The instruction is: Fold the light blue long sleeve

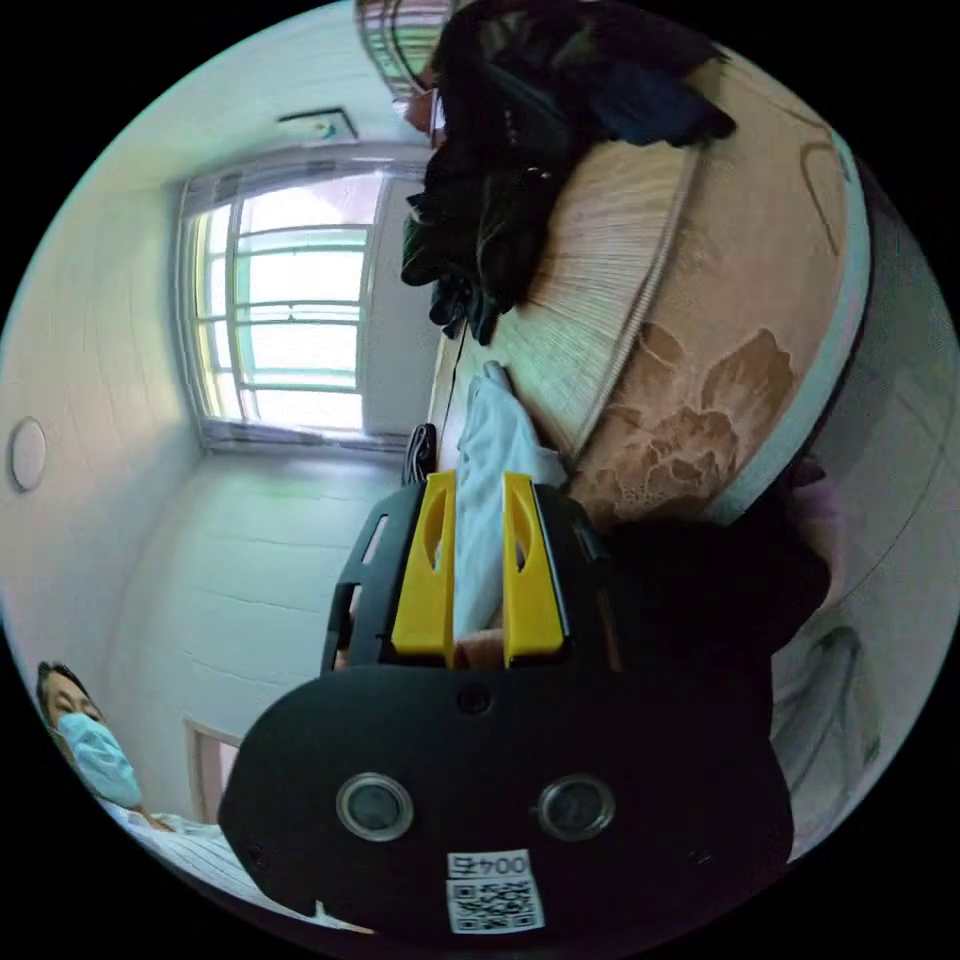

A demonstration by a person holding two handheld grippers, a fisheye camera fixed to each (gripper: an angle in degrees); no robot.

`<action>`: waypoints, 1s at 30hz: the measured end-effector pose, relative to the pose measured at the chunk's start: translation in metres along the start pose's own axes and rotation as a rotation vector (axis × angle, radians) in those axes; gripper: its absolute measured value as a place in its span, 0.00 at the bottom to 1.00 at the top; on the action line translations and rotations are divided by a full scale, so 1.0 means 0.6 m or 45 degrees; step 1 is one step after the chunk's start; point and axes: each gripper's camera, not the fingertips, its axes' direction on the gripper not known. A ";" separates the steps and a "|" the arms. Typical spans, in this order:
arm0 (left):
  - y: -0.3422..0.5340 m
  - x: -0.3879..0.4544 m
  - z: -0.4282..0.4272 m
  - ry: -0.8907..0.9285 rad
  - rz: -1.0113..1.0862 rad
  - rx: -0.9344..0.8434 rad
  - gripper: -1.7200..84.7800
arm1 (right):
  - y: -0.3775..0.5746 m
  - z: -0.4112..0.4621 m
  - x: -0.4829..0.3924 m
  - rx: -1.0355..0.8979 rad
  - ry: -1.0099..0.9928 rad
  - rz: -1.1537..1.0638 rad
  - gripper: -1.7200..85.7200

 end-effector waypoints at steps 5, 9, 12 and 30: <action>0.106 -0.145 -0.014 0.009 -0.144 0.010 0.02 | -0.056 -0.046 0.057 0.039 -0.076 0.142 0.11; 0.152 -0.233 -0.015 -0.015 -0.205 -0.018 0.02 | -0.093 -0.042 0.061 0.022 -0.112 0.157 0.12; 0.190 -0.269 -0.011 -0.057 -0.153 -0.024 0.02 | -0.110 -0.034 0.061 -0.021 -0.119 0.156 0.12; 0.469 -0.139 0.238 -0.054 0.995 -0.286 0.16 | -0.170 -0.046 -0.060 -0.261 -0.014 0.096 0.07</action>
